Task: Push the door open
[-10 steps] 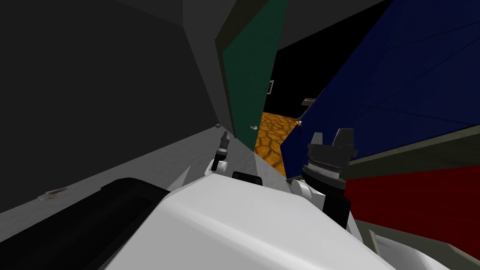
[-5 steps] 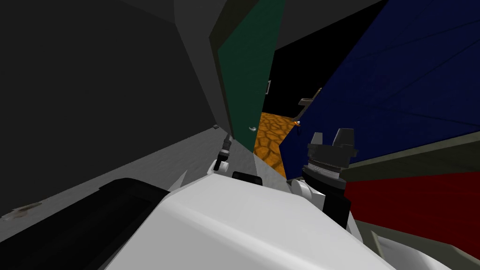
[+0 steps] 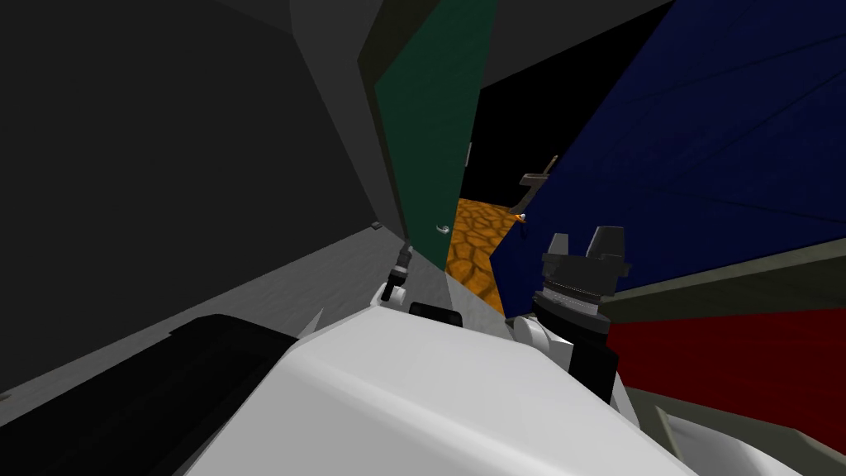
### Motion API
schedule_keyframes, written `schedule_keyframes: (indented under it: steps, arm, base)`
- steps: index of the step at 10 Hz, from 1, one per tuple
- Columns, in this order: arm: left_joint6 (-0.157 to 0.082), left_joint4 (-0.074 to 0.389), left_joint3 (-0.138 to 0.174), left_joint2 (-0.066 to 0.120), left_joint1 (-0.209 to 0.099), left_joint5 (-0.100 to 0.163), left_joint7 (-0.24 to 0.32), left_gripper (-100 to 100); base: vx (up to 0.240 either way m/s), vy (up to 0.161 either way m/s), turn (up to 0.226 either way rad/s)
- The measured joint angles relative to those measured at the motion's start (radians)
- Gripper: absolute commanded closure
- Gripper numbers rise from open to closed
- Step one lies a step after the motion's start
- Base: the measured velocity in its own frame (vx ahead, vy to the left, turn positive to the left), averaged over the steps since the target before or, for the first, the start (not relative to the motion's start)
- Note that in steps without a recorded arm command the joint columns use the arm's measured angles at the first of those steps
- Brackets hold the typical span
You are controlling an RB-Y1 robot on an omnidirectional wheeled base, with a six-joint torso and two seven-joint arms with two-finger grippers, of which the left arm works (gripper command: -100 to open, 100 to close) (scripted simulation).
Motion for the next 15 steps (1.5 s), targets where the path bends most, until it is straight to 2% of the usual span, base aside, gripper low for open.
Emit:
schedule_keyframes:
  steps: [3, 6, 7, 11, 15]
  arm:
    - [-0.026, 0.078, -0.017, 0.005, -0.017, 0.003, 0.011, -100]
    - [-0.036, 0.146, -0.036, 0.004, -0.040, 0.004, 0.021, -100]
    - [-0.048, 0.175, -0.041, 0.007, -0.044, 0.006, 0.026, -100]
    - [-0.073, 0.284, -0.063, -0.001, -0.082, 0.008, 0.036, -100]
    - [-0.100, 0.380, -0.083, 0.005, -0.108, 0.013, 0.054, -100]
  base:
    - [0.101, 0.033, -0.084]
    - [0.090, 0.035, -0.076]
    - [0.099, 0.032, -0.098]
    - [0.091, 0.039, -0.076]
    - [0.098, 0.040, -0.078]
